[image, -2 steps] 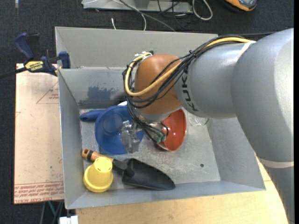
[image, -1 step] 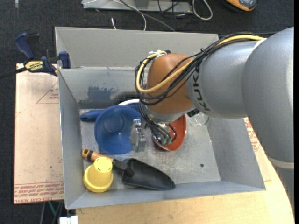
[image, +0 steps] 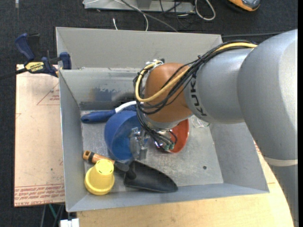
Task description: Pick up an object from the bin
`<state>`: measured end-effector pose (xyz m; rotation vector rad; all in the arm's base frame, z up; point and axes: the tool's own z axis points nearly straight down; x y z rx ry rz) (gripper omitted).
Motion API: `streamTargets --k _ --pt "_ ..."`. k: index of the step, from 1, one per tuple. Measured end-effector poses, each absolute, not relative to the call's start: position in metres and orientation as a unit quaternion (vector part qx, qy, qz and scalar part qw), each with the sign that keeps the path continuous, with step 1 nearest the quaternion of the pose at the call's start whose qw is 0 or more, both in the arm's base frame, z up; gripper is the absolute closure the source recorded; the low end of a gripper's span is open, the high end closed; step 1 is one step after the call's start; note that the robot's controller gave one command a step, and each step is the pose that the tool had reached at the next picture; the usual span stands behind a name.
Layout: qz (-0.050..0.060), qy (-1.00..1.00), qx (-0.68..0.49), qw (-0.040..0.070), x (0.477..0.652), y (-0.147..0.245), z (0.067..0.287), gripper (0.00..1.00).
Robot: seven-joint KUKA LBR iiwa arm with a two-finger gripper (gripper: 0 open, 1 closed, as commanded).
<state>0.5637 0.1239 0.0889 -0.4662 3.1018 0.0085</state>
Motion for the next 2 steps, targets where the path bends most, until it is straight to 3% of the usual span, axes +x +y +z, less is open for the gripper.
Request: streamTargets --k 1,2 --pt "0.004 0.992 -0.127 -0.002 0.572 0.117 0.093 1.00" --pt "0.003 1.000 -0.022 0.002 0.604 0.131 0.089 1.00"
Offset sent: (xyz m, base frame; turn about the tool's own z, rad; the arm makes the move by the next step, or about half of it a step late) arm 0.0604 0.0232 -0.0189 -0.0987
